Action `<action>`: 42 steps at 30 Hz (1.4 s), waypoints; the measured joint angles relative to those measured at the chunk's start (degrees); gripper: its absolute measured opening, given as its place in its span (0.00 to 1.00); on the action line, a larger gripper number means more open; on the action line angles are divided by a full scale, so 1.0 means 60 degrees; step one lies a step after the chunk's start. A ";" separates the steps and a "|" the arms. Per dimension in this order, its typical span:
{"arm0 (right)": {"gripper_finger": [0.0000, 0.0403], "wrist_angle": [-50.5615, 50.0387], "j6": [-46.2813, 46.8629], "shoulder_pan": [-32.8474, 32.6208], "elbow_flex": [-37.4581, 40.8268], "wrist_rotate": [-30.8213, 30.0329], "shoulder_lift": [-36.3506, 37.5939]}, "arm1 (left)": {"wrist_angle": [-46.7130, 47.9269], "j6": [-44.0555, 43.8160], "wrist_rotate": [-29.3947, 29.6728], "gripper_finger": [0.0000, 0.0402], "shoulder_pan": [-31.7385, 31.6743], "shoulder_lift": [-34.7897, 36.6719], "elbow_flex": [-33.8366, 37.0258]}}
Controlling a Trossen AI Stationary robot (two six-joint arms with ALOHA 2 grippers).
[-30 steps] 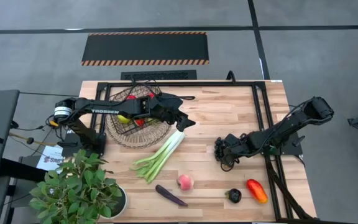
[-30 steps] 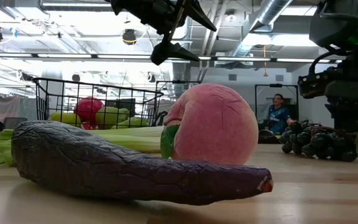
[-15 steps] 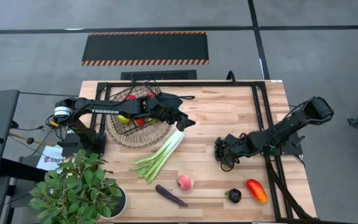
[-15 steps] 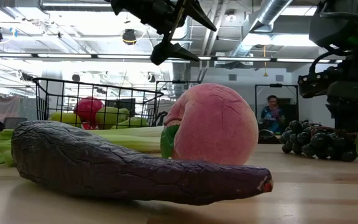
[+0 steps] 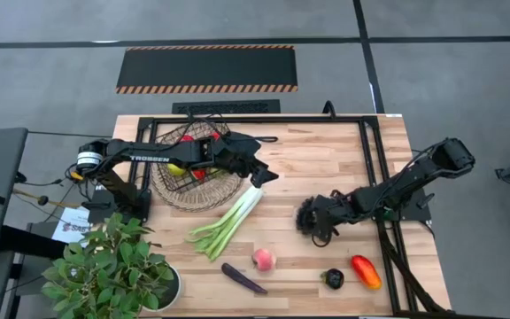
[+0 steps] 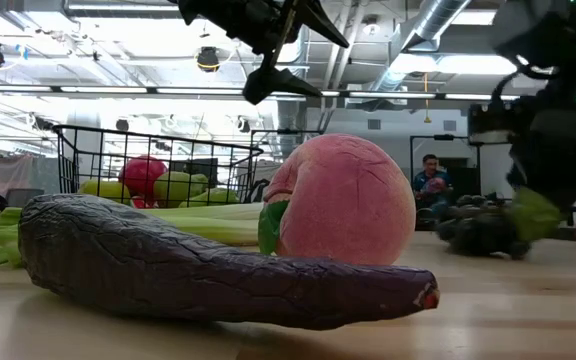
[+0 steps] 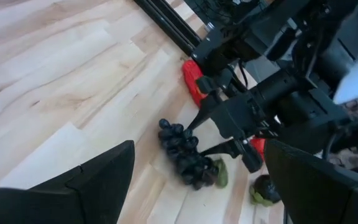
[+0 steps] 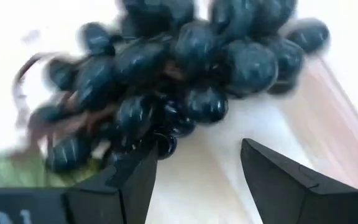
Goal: Build produce basket
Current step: Put the orange mango into the wire basket
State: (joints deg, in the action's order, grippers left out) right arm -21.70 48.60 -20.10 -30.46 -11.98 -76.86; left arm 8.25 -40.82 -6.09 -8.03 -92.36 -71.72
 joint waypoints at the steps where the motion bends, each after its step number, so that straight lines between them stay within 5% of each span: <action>1: 0.63 0.0348 -0.0281 0.0000 0.0000 0.0077 0.0000 | -0.0003 0.0121 -0.0121 0.85 0.0002 0.0000 0.0000; 12: 0.63 0.1336 0.0164 -0.0233 -0.1467 0.1151 0.0007 | -0.0024 0.1793 -0.0366 0.85 0.0599 0.0000 0.0000; 22: 0.63 -0.2208 0.2847 -0.1672 -0.3546 0.1090 0.0026 | -0.0228 0.2861 0.1101 0.85 0.1894 -0.0297 -0.0029; 32: 0.63 -0.4040 0.9168 -0.4550 -0.3645 0.0998 -0.0008 | -0.0844 0.2439 0.1151 0.85 0.2829 -0.1078 0.0011; 42: 0.63 -0.7204 0.9508 -0.5809 -0.5353 0.1511 0.0018 | -0.1937 0.1119 0.0714 0.85 0.2911 -0.1116 -0.0004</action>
State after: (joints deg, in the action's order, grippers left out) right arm -64.92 105.65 -54.95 -62.57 -2.92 -76.75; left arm -3.37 -34.10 -1.81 9.43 -99.05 -71.75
